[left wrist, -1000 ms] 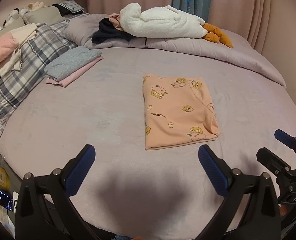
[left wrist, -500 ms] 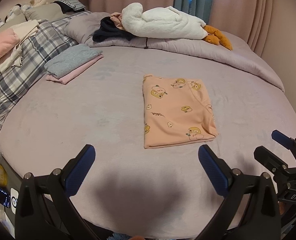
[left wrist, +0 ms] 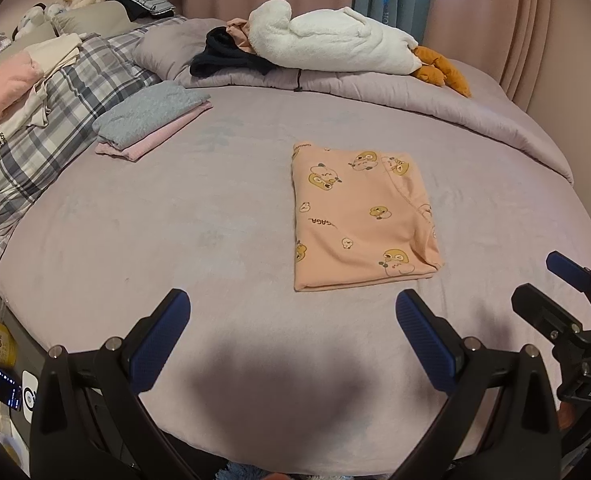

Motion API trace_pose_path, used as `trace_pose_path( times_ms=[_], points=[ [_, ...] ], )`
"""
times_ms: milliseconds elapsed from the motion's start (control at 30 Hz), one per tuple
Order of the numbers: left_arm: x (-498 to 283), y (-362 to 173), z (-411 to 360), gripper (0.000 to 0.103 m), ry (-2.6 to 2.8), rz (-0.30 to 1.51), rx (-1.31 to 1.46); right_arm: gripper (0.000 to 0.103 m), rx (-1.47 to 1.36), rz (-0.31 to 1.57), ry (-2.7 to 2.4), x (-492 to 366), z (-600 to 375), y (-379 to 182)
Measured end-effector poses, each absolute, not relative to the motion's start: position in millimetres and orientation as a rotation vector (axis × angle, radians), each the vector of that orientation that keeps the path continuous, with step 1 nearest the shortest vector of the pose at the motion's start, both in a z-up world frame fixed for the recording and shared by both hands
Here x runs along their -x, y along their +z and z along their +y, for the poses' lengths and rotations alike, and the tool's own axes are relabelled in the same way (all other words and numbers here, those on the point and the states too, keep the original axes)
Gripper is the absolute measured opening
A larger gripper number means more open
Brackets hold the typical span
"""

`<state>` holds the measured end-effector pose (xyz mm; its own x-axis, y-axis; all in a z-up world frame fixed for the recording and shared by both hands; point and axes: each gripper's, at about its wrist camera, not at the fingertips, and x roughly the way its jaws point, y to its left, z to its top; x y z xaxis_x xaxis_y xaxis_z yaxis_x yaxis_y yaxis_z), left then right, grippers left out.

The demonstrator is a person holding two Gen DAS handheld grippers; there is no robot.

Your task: Fold small clothes

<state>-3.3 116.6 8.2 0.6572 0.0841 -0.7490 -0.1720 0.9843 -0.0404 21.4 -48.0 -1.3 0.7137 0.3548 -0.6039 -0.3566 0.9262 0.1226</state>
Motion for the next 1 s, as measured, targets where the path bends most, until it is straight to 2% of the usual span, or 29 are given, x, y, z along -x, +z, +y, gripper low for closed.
trace_pose_path(
  times_ms=[1000],
  points=[
    [1.8,3.0,121.6,0.103,0.143,0.864,0.102,0.102,0.003,0.682,0.404,-29.1,-41.5,-0.5]
  ],
)
